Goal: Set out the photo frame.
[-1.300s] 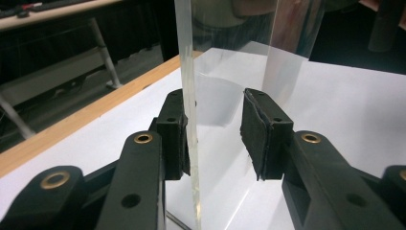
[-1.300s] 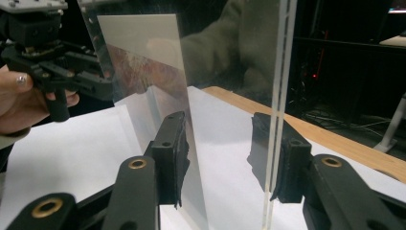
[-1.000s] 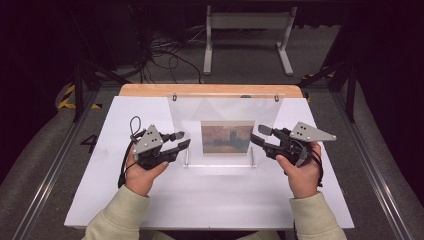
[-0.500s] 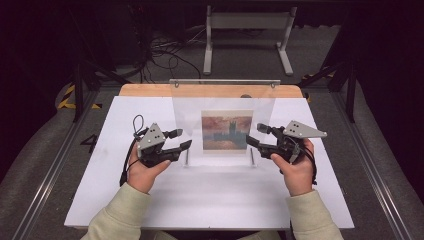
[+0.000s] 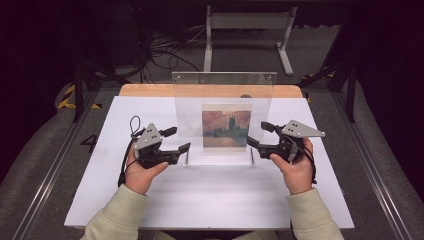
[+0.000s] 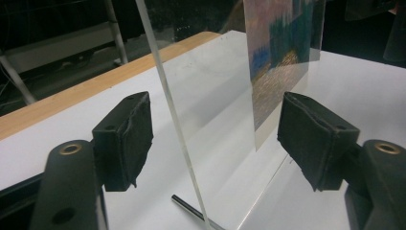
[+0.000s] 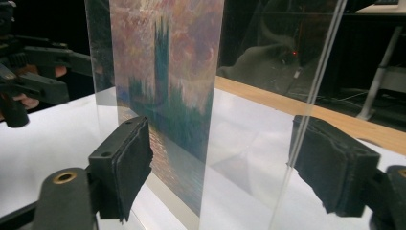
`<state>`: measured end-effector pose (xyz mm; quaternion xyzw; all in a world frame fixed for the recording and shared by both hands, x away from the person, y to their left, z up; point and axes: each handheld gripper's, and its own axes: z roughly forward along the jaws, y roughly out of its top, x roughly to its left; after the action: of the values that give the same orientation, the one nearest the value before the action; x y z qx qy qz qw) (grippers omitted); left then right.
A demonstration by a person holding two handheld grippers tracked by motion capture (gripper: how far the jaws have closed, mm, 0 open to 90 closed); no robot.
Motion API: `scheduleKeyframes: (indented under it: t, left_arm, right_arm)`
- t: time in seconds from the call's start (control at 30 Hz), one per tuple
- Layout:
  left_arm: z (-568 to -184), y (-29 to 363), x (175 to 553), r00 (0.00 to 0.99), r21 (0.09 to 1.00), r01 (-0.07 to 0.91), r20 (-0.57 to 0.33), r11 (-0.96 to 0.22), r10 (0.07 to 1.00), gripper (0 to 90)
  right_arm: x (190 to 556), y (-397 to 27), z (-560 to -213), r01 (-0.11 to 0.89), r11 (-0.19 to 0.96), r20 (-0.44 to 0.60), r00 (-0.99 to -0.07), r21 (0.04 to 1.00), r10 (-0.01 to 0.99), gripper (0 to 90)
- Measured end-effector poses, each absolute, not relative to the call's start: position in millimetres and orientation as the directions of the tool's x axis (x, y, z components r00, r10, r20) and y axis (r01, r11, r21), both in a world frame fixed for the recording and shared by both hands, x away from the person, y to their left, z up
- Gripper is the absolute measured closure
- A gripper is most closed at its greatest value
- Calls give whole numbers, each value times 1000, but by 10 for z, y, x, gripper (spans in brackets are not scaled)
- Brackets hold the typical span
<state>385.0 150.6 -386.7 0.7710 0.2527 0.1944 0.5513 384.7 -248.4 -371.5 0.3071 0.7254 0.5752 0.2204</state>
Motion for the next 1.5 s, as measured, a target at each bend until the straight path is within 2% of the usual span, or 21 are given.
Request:
scheduleKeyframes:
  t: [0.1, 0.33, 0.67, 1.13, 1.5]
  left_arm:
    - [-3833, 1549, 3791, 799, 950, 177, 13, -256, 602, 248]
    - [-3675, 1692, 3571, 803, 940, 172, 41, -295, 595, 216]
    - [-3605, 1920, 3386, 782, 926, 202, 43, -318, 621, 171]
    - [-3763, 2173, 3271, 782, 929, 222, 12, -297, 624, 128]
    - [-4053, 2417, 3197, 749, 935, 229, 10, -272, 663, 126]
  right_arm:
    - [3801, -2517, -3659, 204, 165, 26, -701, 965, 712, 172]
    - [3597, -2630, -3460, 159, 225, -45, -716, 961, 697, 162]
    - [3354, -2875, -3386, 170, 238, -44, -721, 956, 691, 134]
    - [3196, -3127, -3492, 187, 330, -79, -757, 925, 649, 124]
    - [3201, -3252, -3825, 233, 344, -43, -772, 910, 634, 118]
